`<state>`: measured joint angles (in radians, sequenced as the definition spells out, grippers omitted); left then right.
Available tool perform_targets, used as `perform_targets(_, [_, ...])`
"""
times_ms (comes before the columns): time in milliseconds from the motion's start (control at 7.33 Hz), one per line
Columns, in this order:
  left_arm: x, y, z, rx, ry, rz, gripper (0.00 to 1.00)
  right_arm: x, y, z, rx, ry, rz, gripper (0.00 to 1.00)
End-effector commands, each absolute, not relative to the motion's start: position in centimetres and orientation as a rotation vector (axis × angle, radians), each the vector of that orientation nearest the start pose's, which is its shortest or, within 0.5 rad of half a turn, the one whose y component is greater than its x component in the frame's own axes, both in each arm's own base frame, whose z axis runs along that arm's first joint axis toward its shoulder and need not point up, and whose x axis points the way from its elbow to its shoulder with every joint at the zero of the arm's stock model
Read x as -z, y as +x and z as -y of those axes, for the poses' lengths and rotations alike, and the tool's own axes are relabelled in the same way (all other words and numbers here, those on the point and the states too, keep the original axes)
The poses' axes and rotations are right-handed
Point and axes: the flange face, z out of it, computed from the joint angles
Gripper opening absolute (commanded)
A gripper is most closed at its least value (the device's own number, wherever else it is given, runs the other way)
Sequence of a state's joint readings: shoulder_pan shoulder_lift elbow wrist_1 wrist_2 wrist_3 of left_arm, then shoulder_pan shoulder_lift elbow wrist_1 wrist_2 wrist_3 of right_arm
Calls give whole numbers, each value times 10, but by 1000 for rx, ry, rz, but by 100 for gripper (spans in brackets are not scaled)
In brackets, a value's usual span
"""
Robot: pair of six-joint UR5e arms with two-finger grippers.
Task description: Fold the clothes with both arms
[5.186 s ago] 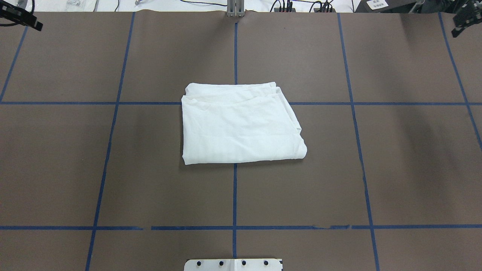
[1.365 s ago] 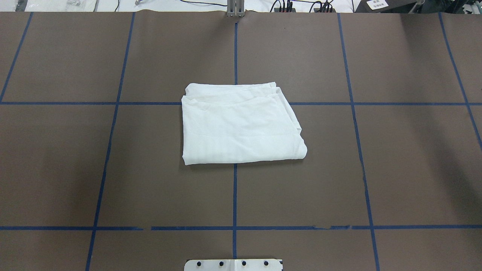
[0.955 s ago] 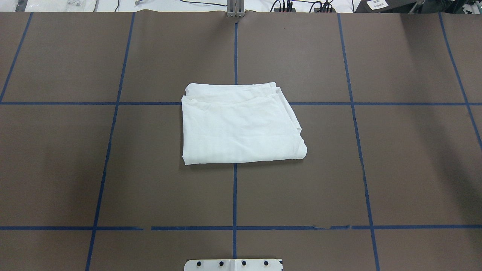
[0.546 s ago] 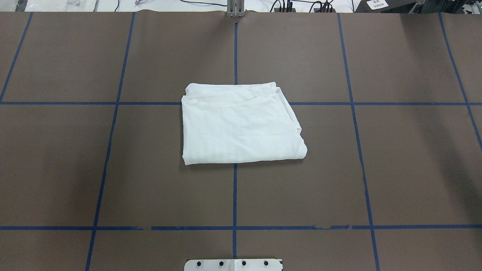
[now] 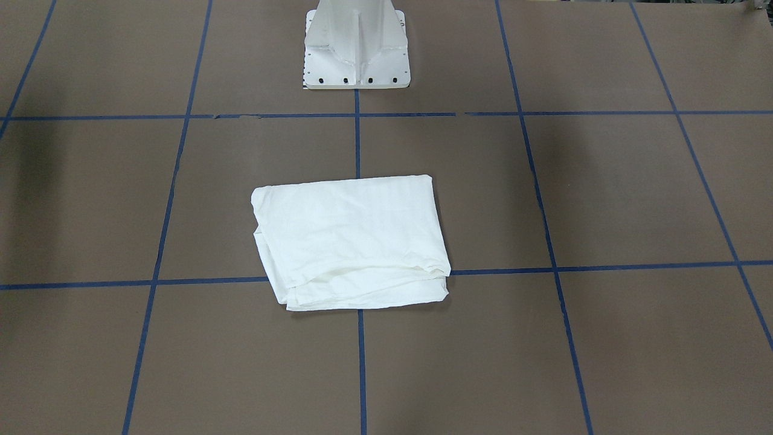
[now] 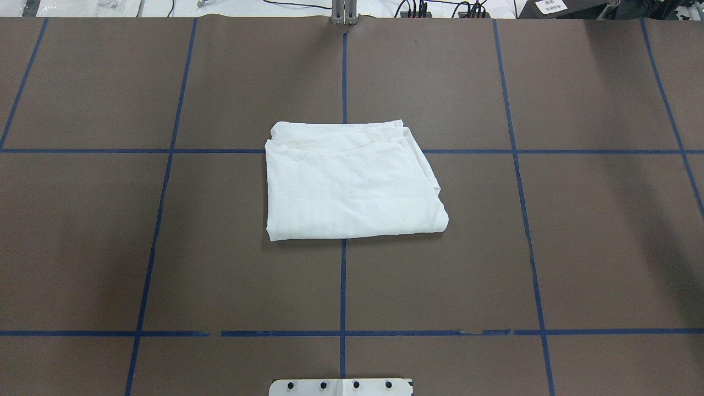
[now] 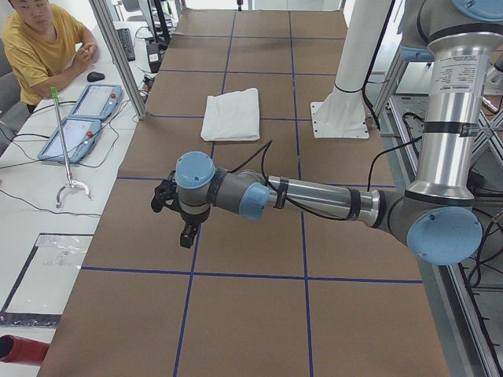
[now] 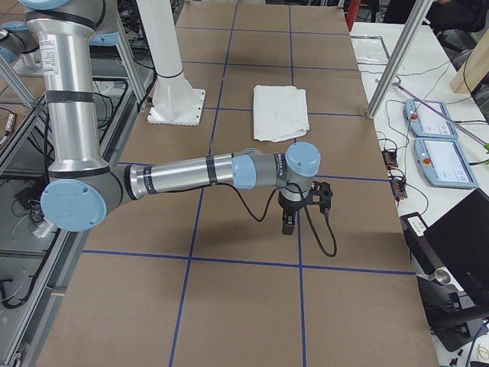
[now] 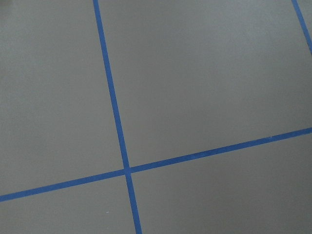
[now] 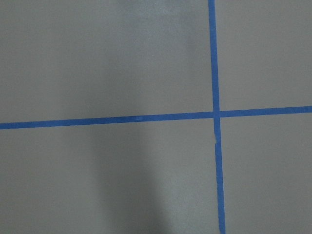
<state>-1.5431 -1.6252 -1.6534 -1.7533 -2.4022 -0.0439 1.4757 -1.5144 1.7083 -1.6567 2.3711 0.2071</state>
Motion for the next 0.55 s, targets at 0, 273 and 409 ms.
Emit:
perform_targets(0, [-566,-45,529,-117,272,-834,100,-569,12,519,-62,-22,817,100])
perform_targets(273, [-566,-45,528,-117,270,-836,100,-567,12,520,-62,-20,819,100])
perform_targets(409, [-565,-45,528,-118,273,-836,100,-567,11,519,-62,-21,823,100])
